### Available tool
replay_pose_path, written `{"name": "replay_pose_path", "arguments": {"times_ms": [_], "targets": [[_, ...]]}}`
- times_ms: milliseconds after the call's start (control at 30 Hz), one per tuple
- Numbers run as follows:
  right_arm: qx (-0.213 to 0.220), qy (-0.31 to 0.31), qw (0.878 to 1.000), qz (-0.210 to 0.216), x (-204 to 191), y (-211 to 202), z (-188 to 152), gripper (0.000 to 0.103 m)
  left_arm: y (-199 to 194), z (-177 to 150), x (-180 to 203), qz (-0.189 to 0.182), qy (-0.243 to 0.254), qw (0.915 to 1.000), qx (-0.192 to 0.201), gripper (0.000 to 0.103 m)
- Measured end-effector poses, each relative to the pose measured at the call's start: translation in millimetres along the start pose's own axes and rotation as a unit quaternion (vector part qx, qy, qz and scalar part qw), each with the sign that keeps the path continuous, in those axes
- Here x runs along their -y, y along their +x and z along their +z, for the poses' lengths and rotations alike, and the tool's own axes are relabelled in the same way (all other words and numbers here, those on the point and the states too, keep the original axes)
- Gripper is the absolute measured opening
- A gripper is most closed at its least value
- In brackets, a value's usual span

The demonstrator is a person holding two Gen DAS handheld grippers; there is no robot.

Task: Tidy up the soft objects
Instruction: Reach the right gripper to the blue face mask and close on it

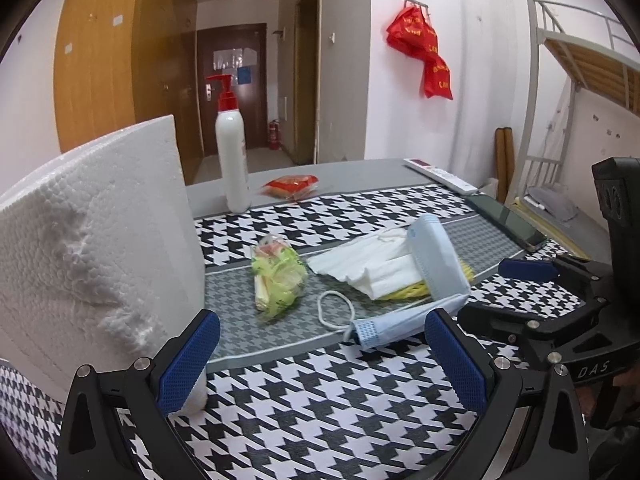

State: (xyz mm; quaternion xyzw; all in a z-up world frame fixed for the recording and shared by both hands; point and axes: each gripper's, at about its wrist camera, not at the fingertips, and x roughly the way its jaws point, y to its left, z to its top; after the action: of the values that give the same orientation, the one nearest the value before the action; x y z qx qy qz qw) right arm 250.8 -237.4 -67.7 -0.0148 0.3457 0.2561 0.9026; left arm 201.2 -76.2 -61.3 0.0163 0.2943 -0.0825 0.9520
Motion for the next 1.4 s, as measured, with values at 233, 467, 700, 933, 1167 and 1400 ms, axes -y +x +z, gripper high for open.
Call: {"name": "replay_pose_path", "arguments": {"times_ms": [233,467,700,933,1167,1400], "targets": [[-0.013,0.003,1.000,0.012,3,13,2,0.092,5,1,-3,0.000,-0.004,1.0000,-0.007,0.102],[-0.022,-0.003,0.999,0.031,-1,24,8,0.082,7,2,-3,0.000,-0.003,1.0000,-0.008,0.102],[-0.037,-0.016,0.999,0.035,-5,33,7,0.065,9,2,-4,0.002,-0.004,1.0000,-0.009,0.102],[-0.040,-0.019,0.998,0.046,-5,36,5,0.052,9,2,-2,0.000,-0.003,0.9999,-0.012,0.102],[-0.040,-0.014,0.998,0.052,-2,34,5,0.035,9,2,-1,-0.003,-0.004,0.9999,-0.013,0.102],[-0.028,-0.007,0.998,0.048,3,20,5,0.028,10,2,0,-0.008,-0.005,0.9999,-0.012,0.102]]}}
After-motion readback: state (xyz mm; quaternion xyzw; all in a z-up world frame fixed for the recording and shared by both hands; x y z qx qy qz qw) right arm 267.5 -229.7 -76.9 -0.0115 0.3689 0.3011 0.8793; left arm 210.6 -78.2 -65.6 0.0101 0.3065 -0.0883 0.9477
